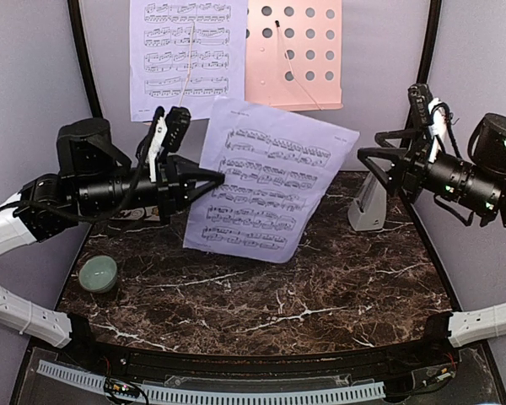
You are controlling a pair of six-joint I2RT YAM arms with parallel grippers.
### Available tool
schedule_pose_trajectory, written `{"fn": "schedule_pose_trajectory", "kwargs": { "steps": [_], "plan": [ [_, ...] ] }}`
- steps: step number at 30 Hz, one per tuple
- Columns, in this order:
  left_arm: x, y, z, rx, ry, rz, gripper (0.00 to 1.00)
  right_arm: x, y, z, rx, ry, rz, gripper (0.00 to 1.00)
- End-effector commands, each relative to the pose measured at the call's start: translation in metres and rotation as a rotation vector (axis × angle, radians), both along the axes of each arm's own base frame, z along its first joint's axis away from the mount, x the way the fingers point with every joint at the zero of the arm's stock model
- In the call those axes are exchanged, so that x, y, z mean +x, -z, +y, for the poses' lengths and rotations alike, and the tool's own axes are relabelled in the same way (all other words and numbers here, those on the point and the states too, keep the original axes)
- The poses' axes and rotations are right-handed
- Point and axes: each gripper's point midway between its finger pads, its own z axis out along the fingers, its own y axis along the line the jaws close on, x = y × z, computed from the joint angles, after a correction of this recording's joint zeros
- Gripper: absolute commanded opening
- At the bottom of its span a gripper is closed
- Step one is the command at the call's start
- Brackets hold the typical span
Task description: Set up the instrument practice props
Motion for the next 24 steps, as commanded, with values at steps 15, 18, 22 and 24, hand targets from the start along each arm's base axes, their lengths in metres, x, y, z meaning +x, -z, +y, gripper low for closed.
{"fn": "schedule_pose_trajectory", "kwargs": {
  "steps": [15, 18, 22, 24],
  "plan": [
    [0.022, -0.135, 0.055, -0.392, -0.229, 0.002, 0.0, 0.048, -0.045, -0.009, 0.155, 0.2, -0.08, 0.63],
    [0.025, -0.143, 0.059, -0.408, -0.26, -0.008, 0.0, 0.057, -0.048, -0.005, 0.149, 0.216, -0.084, 0.63],
    [0.036, -0.155, 0.065, -0.423, -0.332, -0.028, 0.0, 0.074, -0.052, 0.007, 0.139, 0.24, -0.075, 0.61],
    [0.042, -0.162, 0.069, -0.433, -0.371, -0.042, 0.0, 0.08, -0.057, 0.012, 0.139, 0.252, -0.077, 0.6]
  ]
}}
